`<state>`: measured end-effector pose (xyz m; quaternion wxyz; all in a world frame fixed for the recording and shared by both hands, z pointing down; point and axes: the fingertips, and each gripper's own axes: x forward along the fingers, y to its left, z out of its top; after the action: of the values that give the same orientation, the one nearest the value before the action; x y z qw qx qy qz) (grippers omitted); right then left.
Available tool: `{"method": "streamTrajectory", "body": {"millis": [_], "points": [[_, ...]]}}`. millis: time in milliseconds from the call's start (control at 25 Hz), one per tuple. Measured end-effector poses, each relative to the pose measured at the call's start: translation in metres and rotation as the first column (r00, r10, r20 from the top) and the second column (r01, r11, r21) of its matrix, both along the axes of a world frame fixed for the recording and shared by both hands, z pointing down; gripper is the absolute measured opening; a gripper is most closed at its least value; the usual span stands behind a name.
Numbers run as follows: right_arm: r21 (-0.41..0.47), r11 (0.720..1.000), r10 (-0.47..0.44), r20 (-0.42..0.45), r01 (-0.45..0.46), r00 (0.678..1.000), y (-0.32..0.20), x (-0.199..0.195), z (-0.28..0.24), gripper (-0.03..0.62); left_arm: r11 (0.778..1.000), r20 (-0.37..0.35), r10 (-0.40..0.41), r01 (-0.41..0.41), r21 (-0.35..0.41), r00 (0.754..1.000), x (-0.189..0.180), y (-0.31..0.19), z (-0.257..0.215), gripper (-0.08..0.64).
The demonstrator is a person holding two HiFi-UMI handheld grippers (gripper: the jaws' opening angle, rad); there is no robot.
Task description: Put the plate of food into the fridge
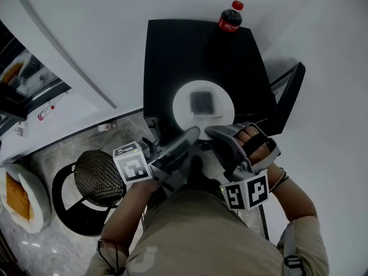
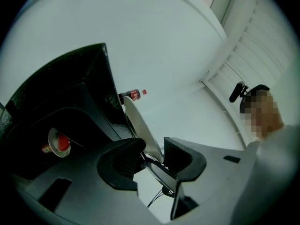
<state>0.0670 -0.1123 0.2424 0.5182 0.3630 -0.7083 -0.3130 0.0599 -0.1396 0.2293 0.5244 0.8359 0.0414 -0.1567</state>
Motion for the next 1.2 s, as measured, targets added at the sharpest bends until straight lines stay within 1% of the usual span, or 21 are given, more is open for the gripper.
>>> {"method": "streamTrajectory", "body": {"millis": [80,200,400,600,680,840,920,1040,1080,1120,1200], "points": [[0.003,1.000,-0.011,-0.007,0.011,1.000,0.001,-0.002,0.001,0.044,1.000,0.001,-0.006,0.006,-0.005,1.000,0.002,-0.002,0.001,0.150],[0.004,1.000,-0.016,-0.005,0.016,1.000,0.000,-0.002,0.001,0.044,1.000,-0.015,0.008,-0.008,-0.029,1.000,0.004,-0.003,0.002,0.150],[0.021,1.000,-0.015,-0.016,0.015,1.000,0.001,-0.005,0.001,0.044,0.996,-0.031,0.001,-0.003,-0.089,1.000,0.005,-0.006,0.006,0.150],[0.021,1.000,-0.012,0.010,0.012,1.000,0.003,-0.006,0.004,0.046,0.989,-0.047,0.005,-0.012,-0.150,0.999,0.005,-0.006,0.010,0.147],[0.007,1.000,-0.004,0.043,0.003,0.999,0.002,-0.005,0.005,0.046,0.984,-0.062,0.009,-0.020,-0.179,0.998,0.006,-0.006,0.011,0.136],[-0.048,0.998,0.036,0.154,-0.029,0.987,0.003,-0.004,0.005,0.055,0.973,-0.072,0.037,-0.052,-0.226,0.997,0.008,-0.005,0.012,0.121],[-0.113,0.992,0.077,0.250,-0.050,0.965,0.006,-0.003,0.004,0.058,0.965,-0.061,0.038,-0.053,-0.257,0.997,0.008,-0.005,0.015,0.113],[-0.215,0.974,0.154,0.424,-0.066,0.892,0.011,0.000,-0.004,0.144,0.954,-0.048,0.034,-0.047,-0.295,0.998,0.006,-0.009,0.019,0.086],[-0.232,0.970,0.172,0.459,-0.069,0.872,0.011,0.002,-0.006,0.153,0.953,-0.046,0.035,-0.047,-0.299,0.998,0.007,-0.010,0.019,0.084],[-0.241,0.968,0.184,0.480,-0.073,0.858,0.010,0.004,-0.007,0.153,0.952,-0.044,0.035,-0.047,-0.303,0.998,0.007,-0.010,0.019,0.084],[-0.242,0.967,0.195,0.494,-0.081,0.848,0.009,0.008,-0.009,0.163,0.947,-0.045,0.034,-0.047,-0.318,0.998,0.009,-0.011,0.018,0.083]]}}
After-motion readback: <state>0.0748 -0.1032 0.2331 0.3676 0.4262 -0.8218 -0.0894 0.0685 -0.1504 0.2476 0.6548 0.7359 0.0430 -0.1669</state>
